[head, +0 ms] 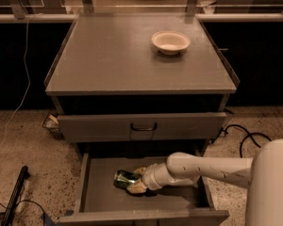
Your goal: Pick green can from middle drawer and place on counter
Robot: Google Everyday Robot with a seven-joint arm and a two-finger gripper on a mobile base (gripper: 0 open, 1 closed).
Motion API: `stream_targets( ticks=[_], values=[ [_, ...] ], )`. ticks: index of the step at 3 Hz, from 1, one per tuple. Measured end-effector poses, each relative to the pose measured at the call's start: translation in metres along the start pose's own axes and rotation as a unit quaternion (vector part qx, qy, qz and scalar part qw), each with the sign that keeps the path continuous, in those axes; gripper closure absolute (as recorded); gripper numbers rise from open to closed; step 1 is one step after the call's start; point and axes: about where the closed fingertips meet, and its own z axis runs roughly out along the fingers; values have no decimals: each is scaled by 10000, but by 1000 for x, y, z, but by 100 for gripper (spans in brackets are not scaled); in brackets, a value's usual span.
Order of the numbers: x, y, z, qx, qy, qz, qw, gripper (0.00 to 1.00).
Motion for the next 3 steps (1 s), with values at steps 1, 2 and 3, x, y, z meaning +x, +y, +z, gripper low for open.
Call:
stream_targets(
  ticks=[1, 2, 3],
  values=[
    [-35, 16, -49, -115, -268, -341, 9990, 100],
    [-65, 24, -100, -79, -404, -625, 9972, 100],
    [-108, 35, -170, 5, -286, -934, 9952, 100]
  ],
)
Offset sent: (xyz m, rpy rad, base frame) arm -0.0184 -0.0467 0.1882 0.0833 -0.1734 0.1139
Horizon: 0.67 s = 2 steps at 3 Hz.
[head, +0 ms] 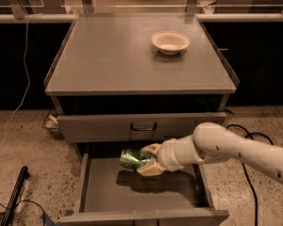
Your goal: Pick green can from middle drawer and place on counter
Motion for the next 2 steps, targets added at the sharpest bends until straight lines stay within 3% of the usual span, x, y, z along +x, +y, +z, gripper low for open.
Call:
stream_targets(
  ticks=[2],
  values=[
    [-68, -11, -78, 10, 316, -330, 9990, 100]
  ],
)
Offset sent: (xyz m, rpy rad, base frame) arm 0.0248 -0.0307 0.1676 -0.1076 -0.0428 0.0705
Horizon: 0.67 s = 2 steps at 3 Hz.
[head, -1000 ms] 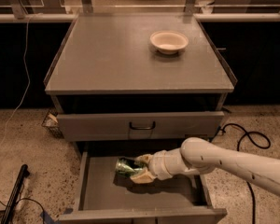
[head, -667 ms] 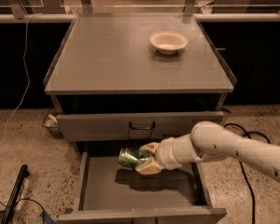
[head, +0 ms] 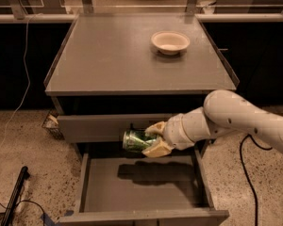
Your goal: Pick green can from middle drawer and place on counter
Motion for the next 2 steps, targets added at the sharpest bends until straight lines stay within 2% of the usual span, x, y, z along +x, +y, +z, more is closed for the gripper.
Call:
stream_targets(
  ticks=[1, 2],
  values=[
    [-31, -21, -41, 14, 68, -24, 10000, 100],
    [-56, -27, -79, -118, -34, 13, 9999, 100]
  ],
)
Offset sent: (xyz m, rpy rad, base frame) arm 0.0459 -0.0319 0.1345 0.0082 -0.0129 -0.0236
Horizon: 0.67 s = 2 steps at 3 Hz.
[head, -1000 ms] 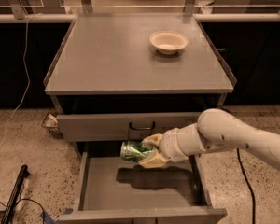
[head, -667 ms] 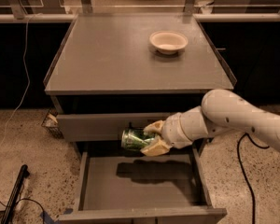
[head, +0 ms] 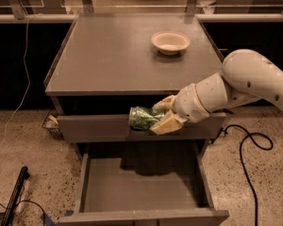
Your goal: Pick green can from middle drawer and place on counter
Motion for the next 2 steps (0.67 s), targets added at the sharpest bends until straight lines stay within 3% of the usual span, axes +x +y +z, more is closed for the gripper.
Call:
stream_targets(
  ticks=[1, 2],
  values=[
    [-3, -1, -2, 1, 35, -25, 10000, 100],
    [-28, -5, -18, 11, 315, -230, 9992, 100]
  ],
)
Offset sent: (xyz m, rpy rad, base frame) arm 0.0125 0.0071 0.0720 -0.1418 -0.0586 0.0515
